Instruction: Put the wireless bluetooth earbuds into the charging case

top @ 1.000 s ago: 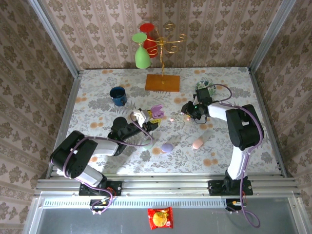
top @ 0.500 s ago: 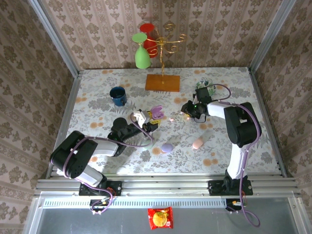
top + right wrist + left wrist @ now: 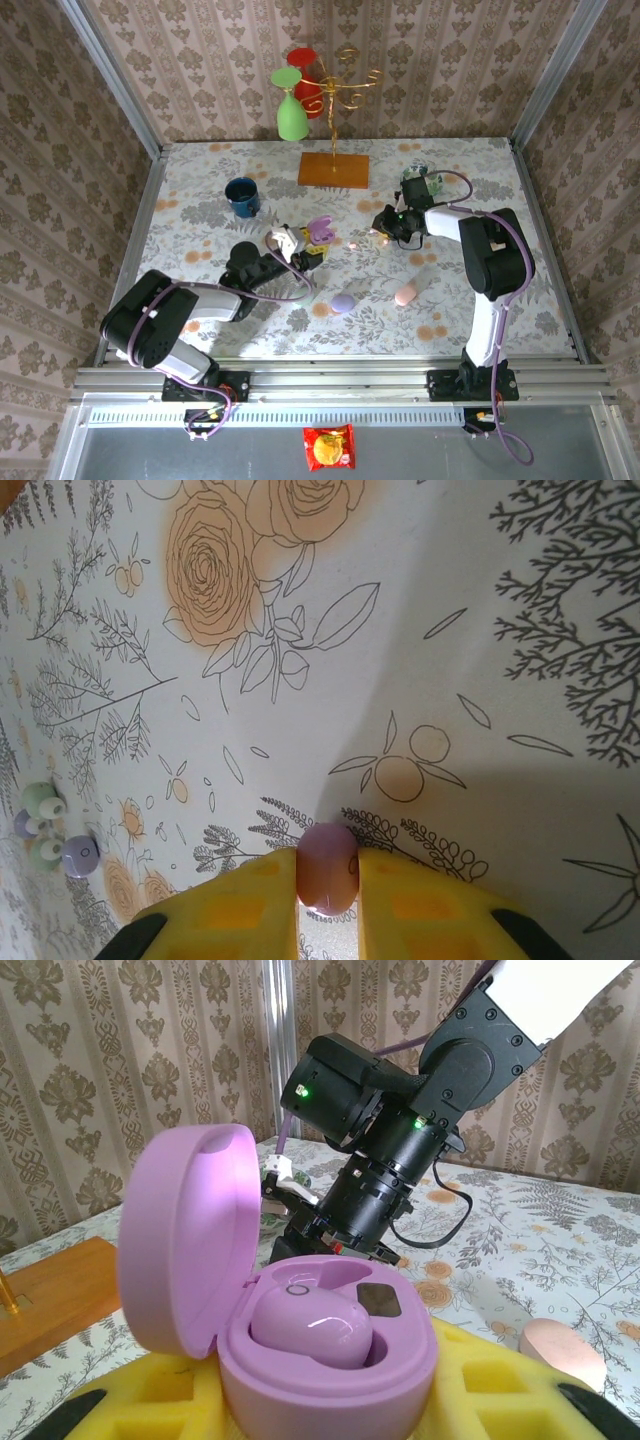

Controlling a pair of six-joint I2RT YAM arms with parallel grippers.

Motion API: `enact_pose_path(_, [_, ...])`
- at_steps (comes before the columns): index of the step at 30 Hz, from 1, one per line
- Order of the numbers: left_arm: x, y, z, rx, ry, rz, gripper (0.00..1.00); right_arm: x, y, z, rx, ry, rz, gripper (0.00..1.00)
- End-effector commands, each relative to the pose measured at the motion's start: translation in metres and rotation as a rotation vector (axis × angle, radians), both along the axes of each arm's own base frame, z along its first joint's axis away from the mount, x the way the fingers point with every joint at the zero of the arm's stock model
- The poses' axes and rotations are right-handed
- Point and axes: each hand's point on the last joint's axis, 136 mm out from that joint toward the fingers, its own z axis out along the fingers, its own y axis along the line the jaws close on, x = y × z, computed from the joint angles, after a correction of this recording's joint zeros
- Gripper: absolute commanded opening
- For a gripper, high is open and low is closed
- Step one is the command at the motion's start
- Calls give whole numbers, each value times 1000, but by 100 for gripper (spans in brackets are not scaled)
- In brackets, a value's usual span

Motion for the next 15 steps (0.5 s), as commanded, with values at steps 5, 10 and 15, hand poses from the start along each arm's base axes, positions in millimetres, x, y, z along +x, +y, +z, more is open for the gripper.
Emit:
enact_pose_path(5, [-6,10,8,-21,-30,-9,27,-19,0,52,-71,-154,134,22])
enact_pose_path(10, [-8,16,4,-20,-10,-20,27,-44,6,89,-166,-294,271,22])
enact_pose_path(15, [-13,17,-5,-9,19,-44,27,-79,25,133,-203,-416,414,21])
